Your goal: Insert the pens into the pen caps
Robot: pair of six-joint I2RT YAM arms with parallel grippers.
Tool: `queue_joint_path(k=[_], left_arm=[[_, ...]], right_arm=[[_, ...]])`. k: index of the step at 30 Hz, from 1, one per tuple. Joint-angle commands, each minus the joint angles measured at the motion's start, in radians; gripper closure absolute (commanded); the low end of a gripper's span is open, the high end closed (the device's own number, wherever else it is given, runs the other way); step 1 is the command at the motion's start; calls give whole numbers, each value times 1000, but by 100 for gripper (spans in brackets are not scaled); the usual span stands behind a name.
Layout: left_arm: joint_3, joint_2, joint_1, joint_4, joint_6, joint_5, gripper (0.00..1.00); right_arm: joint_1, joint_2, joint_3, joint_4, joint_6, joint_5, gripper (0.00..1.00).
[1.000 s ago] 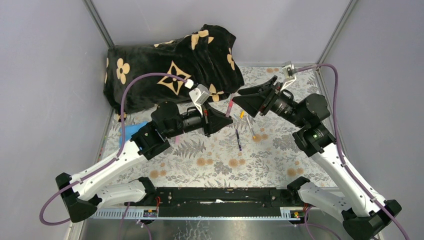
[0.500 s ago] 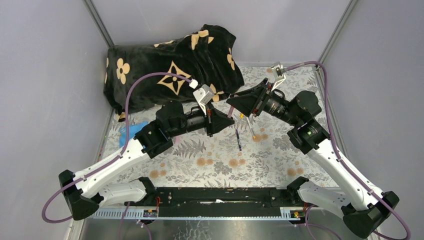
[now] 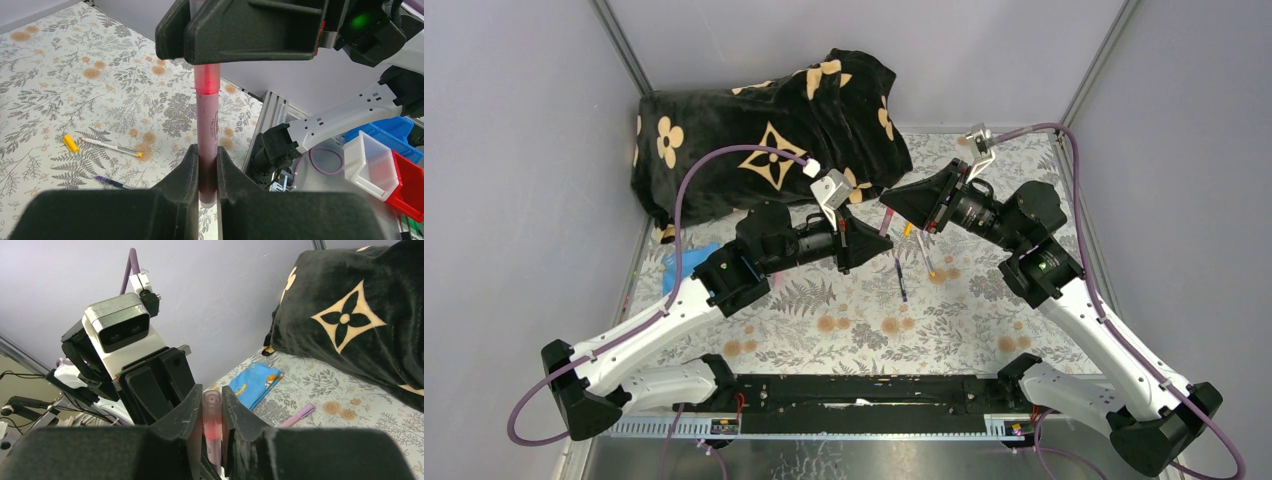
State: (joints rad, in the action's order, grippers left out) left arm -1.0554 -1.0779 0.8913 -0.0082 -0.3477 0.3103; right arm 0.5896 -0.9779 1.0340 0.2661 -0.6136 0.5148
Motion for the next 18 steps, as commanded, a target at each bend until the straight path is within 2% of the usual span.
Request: queue_joint_path(k=[1, 4, 14, 18], left_arm=[[-45, 16, 6, 30, 9, -22, 100], [-46, 28, 6, 46, 16, -14, 100], [-70, 66, 6, 124, 0, -58, 100], [-76, 84, 6, 217, -35, -35, 100]], right_arm=[[9, 7, 0, 23, 32, 9, 86], [12, 1, -20, 17, 39, 19, 99], [87, 30, -89, -86, 133, -51, 100], [180, 36, -117, -135, 164, -134, 100]])
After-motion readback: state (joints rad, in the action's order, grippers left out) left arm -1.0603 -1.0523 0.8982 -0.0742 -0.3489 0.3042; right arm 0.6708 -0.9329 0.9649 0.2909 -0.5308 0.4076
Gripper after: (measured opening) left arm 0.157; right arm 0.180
